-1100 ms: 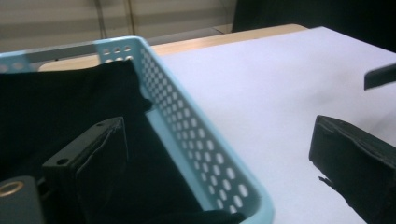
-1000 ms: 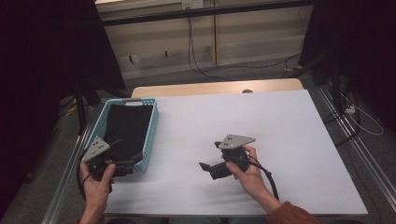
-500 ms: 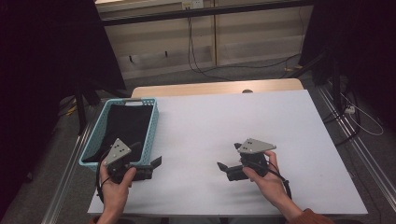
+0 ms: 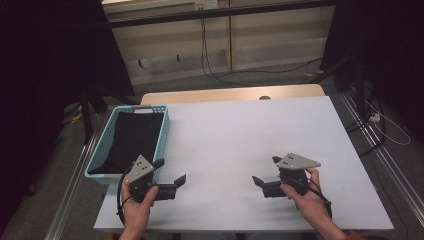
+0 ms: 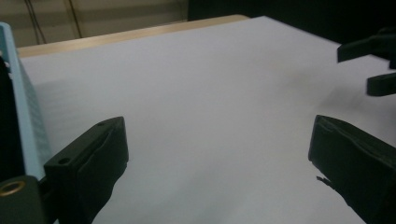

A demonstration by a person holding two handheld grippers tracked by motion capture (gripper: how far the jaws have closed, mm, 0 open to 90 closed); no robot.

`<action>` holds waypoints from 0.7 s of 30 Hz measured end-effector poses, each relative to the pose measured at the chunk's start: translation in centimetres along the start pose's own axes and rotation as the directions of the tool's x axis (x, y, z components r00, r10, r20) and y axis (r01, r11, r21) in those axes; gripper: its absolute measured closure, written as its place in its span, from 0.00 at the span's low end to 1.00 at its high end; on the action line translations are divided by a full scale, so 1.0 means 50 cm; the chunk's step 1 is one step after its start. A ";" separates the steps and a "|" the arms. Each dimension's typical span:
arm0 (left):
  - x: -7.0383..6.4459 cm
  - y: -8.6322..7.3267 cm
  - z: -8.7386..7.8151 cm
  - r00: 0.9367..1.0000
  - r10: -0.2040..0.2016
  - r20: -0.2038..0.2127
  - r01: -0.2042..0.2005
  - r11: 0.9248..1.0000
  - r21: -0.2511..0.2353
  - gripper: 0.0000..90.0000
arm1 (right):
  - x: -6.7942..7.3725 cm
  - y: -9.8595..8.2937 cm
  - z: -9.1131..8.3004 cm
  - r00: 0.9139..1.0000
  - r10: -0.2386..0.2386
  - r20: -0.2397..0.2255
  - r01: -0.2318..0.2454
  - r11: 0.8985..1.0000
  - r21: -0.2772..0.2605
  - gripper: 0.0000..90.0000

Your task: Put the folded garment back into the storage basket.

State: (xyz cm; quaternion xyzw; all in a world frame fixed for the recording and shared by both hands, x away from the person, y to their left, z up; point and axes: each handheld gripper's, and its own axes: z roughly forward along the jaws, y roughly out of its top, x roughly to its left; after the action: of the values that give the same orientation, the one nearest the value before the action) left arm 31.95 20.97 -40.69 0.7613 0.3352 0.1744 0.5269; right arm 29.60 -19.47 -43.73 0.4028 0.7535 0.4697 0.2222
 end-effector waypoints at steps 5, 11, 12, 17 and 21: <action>-0.002 -0.008 0.000 0.999 0.033 -0.019 -0.033 0.999 0.006 0.06 | -0.014 -0.012 -0.022 0.999 0.015 0.028 -0.015 1.000 -0.011 0.07; 0.006 -0.014 0.004 0.999 0.029 -0.033 -0.029 1.000 0.009 0.06 | -0.030 -0.034 -0.056 0.997 0.041 0.068 -0.040 0.999 -0.024 0.07; 0.008 -0.015 0.005 0.999 0.033 -0.030 -0.032 0.999 0.014 0.06 | -0.033 -0.038 -0.062 0.996 0.048 0.078 -0.046 0.999 -0.027 0.07; 0.007 -0.017 0.010 0.999 0.040 -0.023 -0.040 0.999 0.021 0.06 | -0.050 -0.050 -0.097 0.991 0.067 0.116 -0.061 0.997 -0.055 0.07; 0.008 -0.020 0.007 0.999 0.038 -0.029 -0.038 0.999 0.017 0.06 | -0.061 -0.064 -0.118 0.986 0.085 0.141 -0.077 0.995 -0.064 0.07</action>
State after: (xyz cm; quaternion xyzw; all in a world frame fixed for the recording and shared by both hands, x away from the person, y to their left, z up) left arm 32.13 21.23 -41.78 0.7692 0.3298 0.1926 0.5124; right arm 25.87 -25.82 -43.99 0.4591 0.7046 0.4700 0.2681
